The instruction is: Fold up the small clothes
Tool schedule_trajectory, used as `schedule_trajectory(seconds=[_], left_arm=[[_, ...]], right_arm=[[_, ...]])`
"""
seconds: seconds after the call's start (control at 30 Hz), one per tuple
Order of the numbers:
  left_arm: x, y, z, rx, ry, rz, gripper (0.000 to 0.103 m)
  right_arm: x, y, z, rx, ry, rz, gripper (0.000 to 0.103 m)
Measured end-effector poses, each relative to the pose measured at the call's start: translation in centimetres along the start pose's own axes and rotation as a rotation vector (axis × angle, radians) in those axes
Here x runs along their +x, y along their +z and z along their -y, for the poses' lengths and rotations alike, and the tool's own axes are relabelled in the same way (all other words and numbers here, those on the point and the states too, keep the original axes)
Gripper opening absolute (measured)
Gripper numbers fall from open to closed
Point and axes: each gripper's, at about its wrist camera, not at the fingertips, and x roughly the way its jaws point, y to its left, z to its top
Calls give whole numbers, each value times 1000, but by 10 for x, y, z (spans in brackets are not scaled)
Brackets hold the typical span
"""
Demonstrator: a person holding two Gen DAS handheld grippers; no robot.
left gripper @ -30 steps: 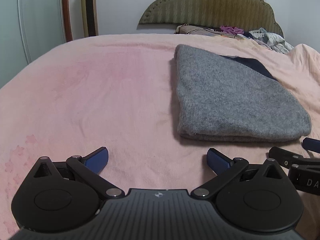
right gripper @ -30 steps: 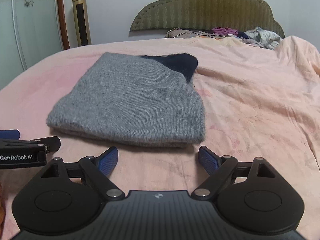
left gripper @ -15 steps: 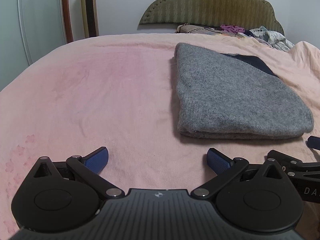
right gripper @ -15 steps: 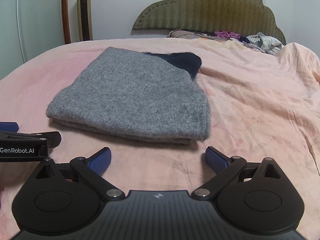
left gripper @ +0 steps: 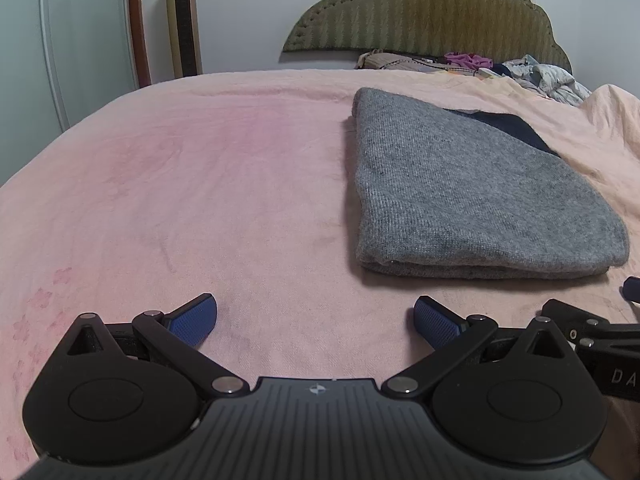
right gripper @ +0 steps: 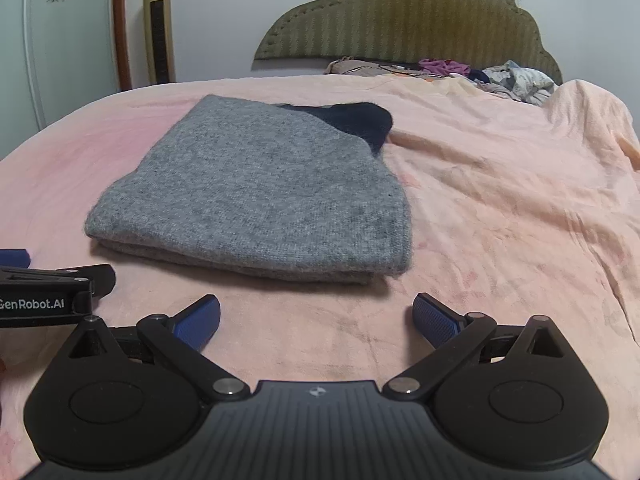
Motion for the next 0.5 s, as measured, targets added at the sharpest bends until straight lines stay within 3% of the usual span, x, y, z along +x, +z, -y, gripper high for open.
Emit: schedule_trajectory(seconds=[0.5], left_arm=[[0,0,1,-6,1,-2,103]], right_arm=[[1,-1,2,19,-18,-7,103]])
